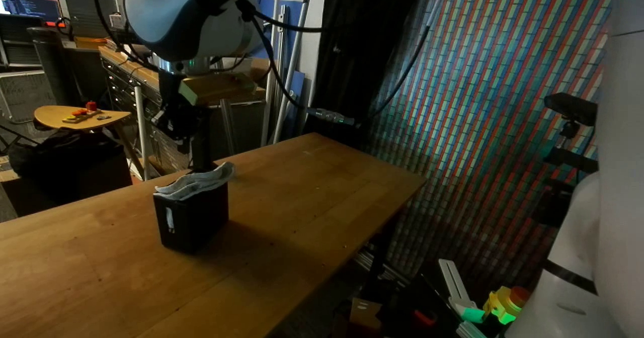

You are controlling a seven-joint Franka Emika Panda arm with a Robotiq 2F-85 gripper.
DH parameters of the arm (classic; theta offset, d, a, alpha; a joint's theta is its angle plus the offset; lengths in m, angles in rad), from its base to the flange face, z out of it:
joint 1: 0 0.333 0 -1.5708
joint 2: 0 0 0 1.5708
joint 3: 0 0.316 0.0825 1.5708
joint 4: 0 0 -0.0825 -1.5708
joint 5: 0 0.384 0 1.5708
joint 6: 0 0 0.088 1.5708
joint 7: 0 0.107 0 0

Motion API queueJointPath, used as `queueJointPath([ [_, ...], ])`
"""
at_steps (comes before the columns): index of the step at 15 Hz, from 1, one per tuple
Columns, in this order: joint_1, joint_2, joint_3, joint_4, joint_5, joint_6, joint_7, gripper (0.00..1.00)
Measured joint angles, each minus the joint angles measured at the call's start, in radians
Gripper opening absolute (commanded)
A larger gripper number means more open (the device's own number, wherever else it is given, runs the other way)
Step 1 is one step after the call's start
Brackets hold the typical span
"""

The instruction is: Pick up the cloth from the table and put it in the box

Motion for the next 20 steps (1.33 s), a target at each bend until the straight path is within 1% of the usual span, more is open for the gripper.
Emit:
queueJointPath([
  [2,0.018,-0.04,-0.014,-0.026,-0.025,-0.011,0.122,0.0],
  [5,0.039,-0.099,-0.024,-0.097,-0.043,-0.016,0.31,0.0],
  [9,0.057,-0.163,-0.021,-0.209,-0.044,-0.016,0.503,0.0],
  [12,0.065,-0.199,-0.012,-0.29,-0.044,-0.011,0.614,0.01],
  [16,0.066,-0.231,0.007,-0.368,-0.044,0.001,0.723,0.06],
  [17,0.066,-0.236,0.011,-0.382,-0.044,0.007,0.741,0.06],
  [18,0.066,-0.241,0.014,-0.393,-0.044,0.014,0.756,0.07],
  [19,0.066,-0.245,0.015,-0.401,-0.044,0.019,0.767,0.12],
  [20,0.066,-0.247,0.016,-0.406,-0.045,0.028,0.775,0.24],
])
